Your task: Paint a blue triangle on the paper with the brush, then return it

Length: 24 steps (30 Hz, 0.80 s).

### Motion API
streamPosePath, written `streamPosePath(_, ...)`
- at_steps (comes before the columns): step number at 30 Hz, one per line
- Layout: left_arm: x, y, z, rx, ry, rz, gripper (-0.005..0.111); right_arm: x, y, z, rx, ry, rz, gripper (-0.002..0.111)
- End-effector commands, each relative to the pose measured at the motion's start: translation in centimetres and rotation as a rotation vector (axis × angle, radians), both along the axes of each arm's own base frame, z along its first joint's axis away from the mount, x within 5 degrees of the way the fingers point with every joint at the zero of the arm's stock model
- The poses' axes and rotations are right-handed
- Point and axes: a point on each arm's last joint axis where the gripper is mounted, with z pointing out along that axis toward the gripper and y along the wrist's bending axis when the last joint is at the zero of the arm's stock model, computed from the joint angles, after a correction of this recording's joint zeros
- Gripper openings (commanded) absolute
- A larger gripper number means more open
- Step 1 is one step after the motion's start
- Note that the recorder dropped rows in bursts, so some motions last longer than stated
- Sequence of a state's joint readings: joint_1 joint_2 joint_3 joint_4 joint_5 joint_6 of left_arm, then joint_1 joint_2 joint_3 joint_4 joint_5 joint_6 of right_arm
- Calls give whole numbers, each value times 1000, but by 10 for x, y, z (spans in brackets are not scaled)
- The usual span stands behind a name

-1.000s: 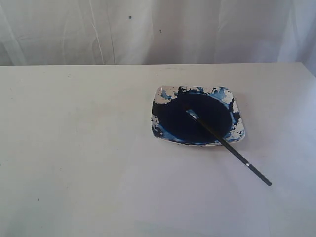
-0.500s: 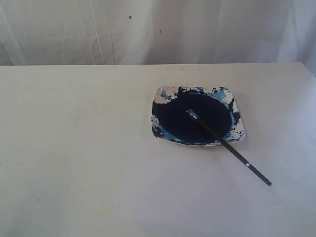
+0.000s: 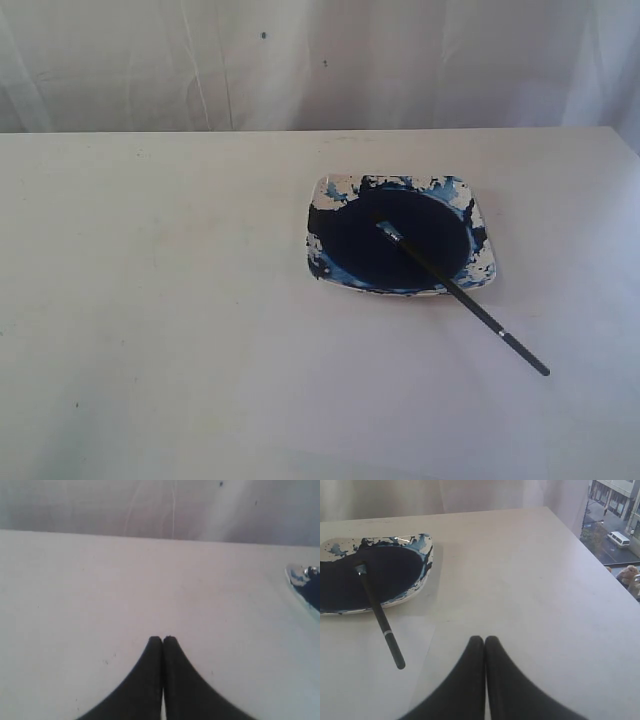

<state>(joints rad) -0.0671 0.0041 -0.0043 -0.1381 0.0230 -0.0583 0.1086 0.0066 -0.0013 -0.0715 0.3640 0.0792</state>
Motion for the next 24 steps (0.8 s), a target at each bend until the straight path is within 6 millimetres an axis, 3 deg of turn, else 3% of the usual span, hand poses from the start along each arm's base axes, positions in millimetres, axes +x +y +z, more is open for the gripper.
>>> streamPosePath(1,1,3,13,-69,-149,31,0,0,0,1,-2,-19,1,0)
streamPosePath(8,-4,10,42,-369,-459,71,0,0,0,1,-2,-19,1,0)
streamPosePath(12,-7,11,50,-364,-559,73,0,0,0,1,-2,-19,1,0)
streamPosePath(24,-10,11,61,-330,-600,64,0,0,0,1,-2,-19,1,0)
